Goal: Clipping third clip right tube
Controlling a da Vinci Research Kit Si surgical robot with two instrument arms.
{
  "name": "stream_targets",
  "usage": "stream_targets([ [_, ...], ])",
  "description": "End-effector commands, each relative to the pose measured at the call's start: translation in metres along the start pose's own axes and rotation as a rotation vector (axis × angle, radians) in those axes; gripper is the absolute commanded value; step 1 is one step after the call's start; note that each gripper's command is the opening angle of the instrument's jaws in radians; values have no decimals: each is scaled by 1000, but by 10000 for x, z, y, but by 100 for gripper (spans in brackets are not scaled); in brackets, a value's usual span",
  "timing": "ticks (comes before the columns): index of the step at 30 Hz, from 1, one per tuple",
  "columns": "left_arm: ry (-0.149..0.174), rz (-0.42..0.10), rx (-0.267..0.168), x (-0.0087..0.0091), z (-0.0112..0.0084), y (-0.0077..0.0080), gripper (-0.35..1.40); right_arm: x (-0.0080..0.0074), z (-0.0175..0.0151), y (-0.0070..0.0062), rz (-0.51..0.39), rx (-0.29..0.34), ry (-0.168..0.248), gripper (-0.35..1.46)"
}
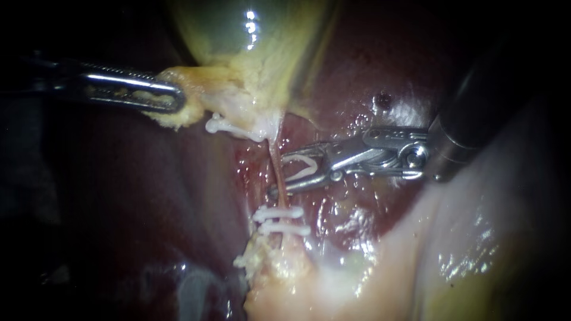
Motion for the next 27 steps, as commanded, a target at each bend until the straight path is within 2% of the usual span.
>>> stream_targets([
  [1,0,0,0,0,0,0,-35,0,0,0,0,0,0,44],
  [18,0,0,-1,1,-2,0,-35,0,-8,-2,0,-4,1,44],
  [27,-2,-4,-6,8,-7,1,-35,12,-42,-10,16,-13,5,45],
])
